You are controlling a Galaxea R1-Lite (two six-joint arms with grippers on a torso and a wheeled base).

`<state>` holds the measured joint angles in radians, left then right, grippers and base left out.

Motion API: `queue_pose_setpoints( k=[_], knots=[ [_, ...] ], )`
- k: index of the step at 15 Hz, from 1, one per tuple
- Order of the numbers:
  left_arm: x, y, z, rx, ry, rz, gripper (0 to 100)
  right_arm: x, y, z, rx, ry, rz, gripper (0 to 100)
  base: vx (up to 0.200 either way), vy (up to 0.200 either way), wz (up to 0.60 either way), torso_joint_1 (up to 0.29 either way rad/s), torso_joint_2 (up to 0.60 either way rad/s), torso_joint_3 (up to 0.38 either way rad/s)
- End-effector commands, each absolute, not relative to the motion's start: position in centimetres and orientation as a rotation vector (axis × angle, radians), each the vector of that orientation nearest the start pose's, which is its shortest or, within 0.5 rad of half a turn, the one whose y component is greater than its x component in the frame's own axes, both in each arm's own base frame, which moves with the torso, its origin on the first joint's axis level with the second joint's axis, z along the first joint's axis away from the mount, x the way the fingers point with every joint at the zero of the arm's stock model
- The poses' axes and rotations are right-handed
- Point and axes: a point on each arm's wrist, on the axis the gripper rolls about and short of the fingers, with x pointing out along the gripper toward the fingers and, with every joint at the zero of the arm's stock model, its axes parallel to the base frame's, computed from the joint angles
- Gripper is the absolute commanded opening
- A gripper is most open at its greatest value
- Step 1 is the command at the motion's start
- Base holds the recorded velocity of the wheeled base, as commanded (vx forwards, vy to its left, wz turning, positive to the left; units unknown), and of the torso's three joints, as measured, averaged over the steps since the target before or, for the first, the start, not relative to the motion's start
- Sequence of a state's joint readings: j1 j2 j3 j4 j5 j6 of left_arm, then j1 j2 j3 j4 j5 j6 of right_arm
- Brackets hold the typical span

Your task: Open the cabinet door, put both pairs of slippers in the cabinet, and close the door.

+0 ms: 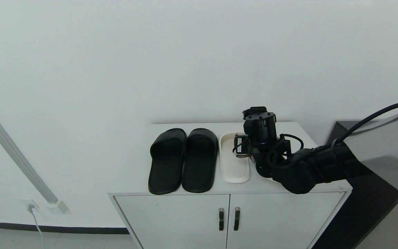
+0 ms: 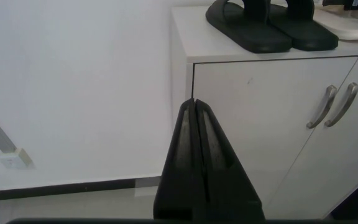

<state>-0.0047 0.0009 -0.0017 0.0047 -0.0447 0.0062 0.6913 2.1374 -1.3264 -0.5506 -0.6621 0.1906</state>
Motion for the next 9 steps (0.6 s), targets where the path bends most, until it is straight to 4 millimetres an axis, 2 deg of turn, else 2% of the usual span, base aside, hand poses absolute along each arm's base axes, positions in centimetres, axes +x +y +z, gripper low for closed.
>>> queue_pose_setpoints(
  k=[1,5,7,8,9],
  knots=[
    [-2.3,-0.1,7.5,0.006,0.004,-0.049,0,34.1,26.4,15.4,0.028,0.202,0.010,0,0.000,0.000,0.00,0.000,0.00,0.000],
    [-2.3,-0.1,7.5,0.006,0.004,-0.049,0,33.8,26.3,15.9,0.035,0.192,0.008,0,0.000,0.000,0.00,0.000,0.00,0.000],
    [-2.3,-0.1,7.5,0.006,0.004,-0.049,0,32.1,26.0,18.4,0.055,0.160,0.034,0,0.000,0.000,0.00,0.000,0.00,0.000],
    [-2.3,-0.1,7.5,0.006,0.004,-0.049,0,31.6,25.8,18.9,0.048,0.151,0.039,0,0.000,0.000,0.00,0.000,0.00,0.000],
    [-2.3,-0.1,7.5,0.006,0.004,-0.051,0,30.3,25.1,20.2,0.026,0.136,0.055,0,0.000,0.000,0.00,0.000,0.00,0.000]
  ],
)
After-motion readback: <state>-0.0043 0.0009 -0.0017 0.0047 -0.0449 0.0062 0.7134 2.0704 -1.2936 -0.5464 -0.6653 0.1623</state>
